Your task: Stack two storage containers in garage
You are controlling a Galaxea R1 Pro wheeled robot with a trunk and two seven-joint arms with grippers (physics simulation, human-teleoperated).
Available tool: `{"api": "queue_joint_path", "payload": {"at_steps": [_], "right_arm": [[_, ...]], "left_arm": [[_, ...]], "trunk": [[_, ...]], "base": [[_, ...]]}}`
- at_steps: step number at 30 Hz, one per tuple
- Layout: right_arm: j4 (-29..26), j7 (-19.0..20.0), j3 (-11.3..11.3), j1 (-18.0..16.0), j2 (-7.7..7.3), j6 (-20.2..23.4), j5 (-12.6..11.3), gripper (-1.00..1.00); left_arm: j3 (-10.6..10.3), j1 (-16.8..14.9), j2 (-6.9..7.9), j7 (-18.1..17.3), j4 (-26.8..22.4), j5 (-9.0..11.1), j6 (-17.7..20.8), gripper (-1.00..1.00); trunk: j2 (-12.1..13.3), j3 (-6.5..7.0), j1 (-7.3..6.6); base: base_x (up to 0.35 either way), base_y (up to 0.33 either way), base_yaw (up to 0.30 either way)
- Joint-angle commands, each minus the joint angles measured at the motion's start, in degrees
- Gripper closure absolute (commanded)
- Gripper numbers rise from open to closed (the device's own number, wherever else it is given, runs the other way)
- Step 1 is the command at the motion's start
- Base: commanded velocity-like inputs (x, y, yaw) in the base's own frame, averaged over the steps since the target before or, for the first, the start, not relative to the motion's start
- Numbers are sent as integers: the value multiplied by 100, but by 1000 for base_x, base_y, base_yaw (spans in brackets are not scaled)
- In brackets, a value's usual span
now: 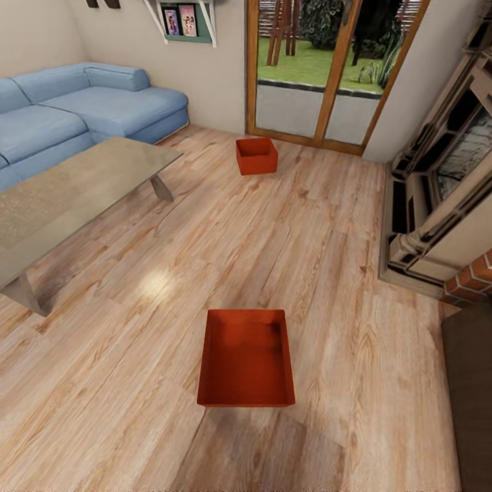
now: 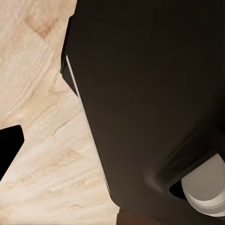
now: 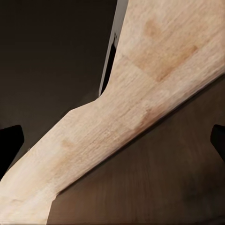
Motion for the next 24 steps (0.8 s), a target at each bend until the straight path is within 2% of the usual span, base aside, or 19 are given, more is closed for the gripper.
{"api": "queue_joint_path", "payload": {"at_steps": [1, 8, 24], "right_arm": [[17, 25, 45, -5, 1, -34, -57, -100], [14, 26, 52, -5, -4, -34, -49, -100], [14, 25, 55, -5, 1, -34, -45, -100]], "left_arm": [[3, -1, -1, 1, 1, 17, -16, -100], [3, -1, -1, 1, 1, 18, -16, -100], [3, -1, -1, 1, 1, 18, -16, -100]], "trunk": [[-1, -12, 0], [-1, -61, 0], [-1, -67, 0]], "base": [[0, 0, 0], [0, 0, 0], [0, 0, 0]]}}
